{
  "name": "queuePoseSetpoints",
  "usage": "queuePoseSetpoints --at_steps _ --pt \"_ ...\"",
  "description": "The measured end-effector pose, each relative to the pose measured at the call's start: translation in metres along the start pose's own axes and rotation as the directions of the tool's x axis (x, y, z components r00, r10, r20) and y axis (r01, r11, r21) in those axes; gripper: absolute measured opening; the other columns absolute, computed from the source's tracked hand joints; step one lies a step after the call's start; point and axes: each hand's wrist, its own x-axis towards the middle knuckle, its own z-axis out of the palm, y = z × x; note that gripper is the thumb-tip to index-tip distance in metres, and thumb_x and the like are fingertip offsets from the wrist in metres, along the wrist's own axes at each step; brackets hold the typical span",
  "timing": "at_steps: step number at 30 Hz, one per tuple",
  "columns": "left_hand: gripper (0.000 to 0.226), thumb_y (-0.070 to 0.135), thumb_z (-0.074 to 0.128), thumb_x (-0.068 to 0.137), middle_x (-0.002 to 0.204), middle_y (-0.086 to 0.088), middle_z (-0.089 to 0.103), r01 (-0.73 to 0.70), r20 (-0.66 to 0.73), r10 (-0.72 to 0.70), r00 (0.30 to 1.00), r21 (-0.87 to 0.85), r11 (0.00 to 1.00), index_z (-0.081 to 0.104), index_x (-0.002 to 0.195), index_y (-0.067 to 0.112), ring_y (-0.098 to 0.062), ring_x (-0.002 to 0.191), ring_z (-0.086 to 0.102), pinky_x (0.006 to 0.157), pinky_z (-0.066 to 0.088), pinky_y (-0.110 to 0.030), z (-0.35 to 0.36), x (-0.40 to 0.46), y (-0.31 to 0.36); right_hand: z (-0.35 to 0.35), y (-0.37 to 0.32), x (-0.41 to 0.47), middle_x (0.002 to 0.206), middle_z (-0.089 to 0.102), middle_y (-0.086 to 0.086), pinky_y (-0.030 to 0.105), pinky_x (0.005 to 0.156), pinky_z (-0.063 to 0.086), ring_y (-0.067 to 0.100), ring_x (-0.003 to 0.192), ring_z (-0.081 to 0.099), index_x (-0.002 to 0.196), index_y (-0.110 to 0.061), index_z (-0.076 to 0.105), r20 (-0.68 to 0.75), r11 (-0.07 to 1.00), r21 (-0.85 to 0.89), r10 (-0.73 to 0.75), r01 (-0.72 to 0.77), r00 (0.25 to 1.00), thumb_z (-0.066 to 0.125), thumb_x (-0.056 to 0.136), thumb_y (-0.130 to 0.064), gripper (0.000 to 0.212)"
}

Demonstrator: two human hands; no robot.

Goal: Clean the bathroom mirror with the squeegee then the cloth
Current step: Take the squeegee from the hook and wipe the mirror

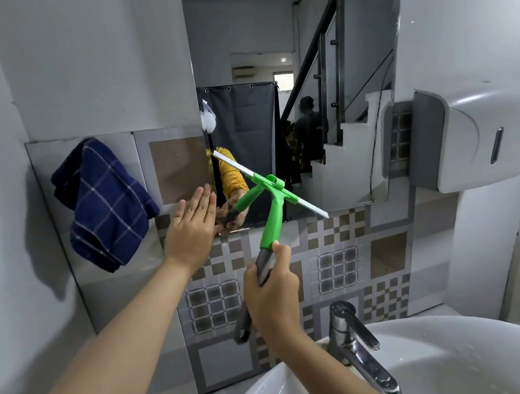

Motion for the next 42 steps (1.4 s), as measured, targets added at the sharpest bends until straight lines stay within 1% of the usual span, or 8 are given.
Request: queuePoseSetpoints --at_steps 4,7,14,17,21,26,31,42 --pt "0.044 0.018 0.036 0.093 0.139 -0.018 0.044 0.025 -0.051 -0.027 0.998 -0.029 0.999 0.041 0.133 0.0 -0.029 0.129 0.043 0.113 0.018 -0.04 0.008 -0.009 0.006 -0.006 0.011 -0.002 0.055 0.054 -0.001 0.024 0.036 0.039 0.009 0.038 0.045 0.126 -0.01 0.039 0.057 0.992 -0.11 -0.052 0.058 0.997 0.052 0.094 -0.018 0.036" --pt "0.048 0.027 0.047 0.093 0.14 -0.016 0.043 0.059 -0.056 -0.065 0.996 -0.094 0.994 0.041 0.134 0.003 -0.028 0.13 0.042 0.114 0.014 -0.039 0.012 -0.013 0.009 -0.012 0.018 0.0 0.056 0.054 0.001 0.027 0.037 0.04 0.01 0.041 0.045 0.127 -0.008 0.039 0.092 0.977 -0.19 -0.079 0.095 0.993 0.052 0.094 -0.018 0.038" --pt "0.104 0.063 0.059 0.071 0.152 -0.017 0.014 0.095 0.088 -0.092 0.992 -0.034 0.995 0.018 0.143 0.001 -0.031 0.14 0.017 0.11 0.013 -0.044 0.008 -0.021 0.004 -0.04 0.037 0.009 0.057 0.052 0.001 0.039 0.037 0.048 0.02 0.043 0.052 0.127 -0.002 0.042 0.167 0.919 -0.334 -0.161 0.209 0.973 0.057 0.09 -0.014 0.041" --pt "0.112 0.065 0.064 0.065 0.152 -0.017 0.004 0.128 0.112 -0.129 0.985 0.018 0.992 0.015 0.143 0.0 -0.032 0.141 0.011 0.109 0.009 -0.043 0.007 -0.02 0.006 -0.045 0.044 0.012 0.055 0.05 -0.002 0.026 0.033 0.041 0.015 0.039 0.046 0.125 -0.002 0.045 0.184 0.892 -0.377 -0.191 0.248 0.964 0.061 0.087 -0.01 0.041" --pt "0.108 0.067 0.065 0.064 0.152 -0.016 0.009 0.127 0.087 -0.128 0.988 0.011 0.992 0.027 0.141 0.0 -0.031 0.141 0.013 0.11 0.009 -0.045 0.005 -0.021 0.0 -0.052 0.054 0.008 0.052 0.043 -0.008 0.01 0.032 0.025 0.008 0.034 0.037 0.122 -0.006 0.042 0.207 0.875 -0.398 -0.207 0.276 0.956 0.065 0.083 -0.008 0.045" --pt "0.113 0.054 0.076 0.061 0.153 -0.014 0.015 0.143 0.1 -0.132 0.986 -0.107 0.984 0.019 0.143 0.002 -0.026 0.14 0.011 0.11 0.011 -0.044 0.005 -0.023 -0.009 -0.056 0.069 0.003 0.054 0.044 -0.005 0.027 0.029 0.04 0.012 0.036 0.04 0.123 -0.01 0.038 0.203 0.861 -0.42 -0.218 0.286 0.955 0.06 0.083 -0.013 0.046" --pt "0.11 0.046 0.08 0.06 0.152 -0.014 0.019 0.143 0.097 -0.128 0.987 -0.171 0.975 0.022 0.143 0.003 -0.027 0.139 0.016 0.11 0.015 -0.043 0.003 -0.023 -0.012 -0.059 0.073 0.005 0.053 0.045 -0.003 0.03 0.029 0.04 0.014 0.036 0.04 0.123 -0.014 0.035 0.21 0.849 -0.442 -0.218 0.291 0.953 0.051 0.084 -0.022 0.043" --pt "0.111 0.044 0.085 0.053 0.149 -0.015 0.028 0.084 0.077 -0.073 0.994 -0.147 0.986 0.031 0.14 0.001 -0.03 0.136 0.027 0.108 0.02 -0.045 -0.001 -0.023 -0.018 -0.071 0.084 -0.007 0.049 0.053 -0.003 0.002 0.036 0.013 0.005 0.034 0.032 0.116 -0.004 0.049 0.29 0.803 -0.49 -0.216 0.339 0.932 0.075 0.075 -0.004 0.049"
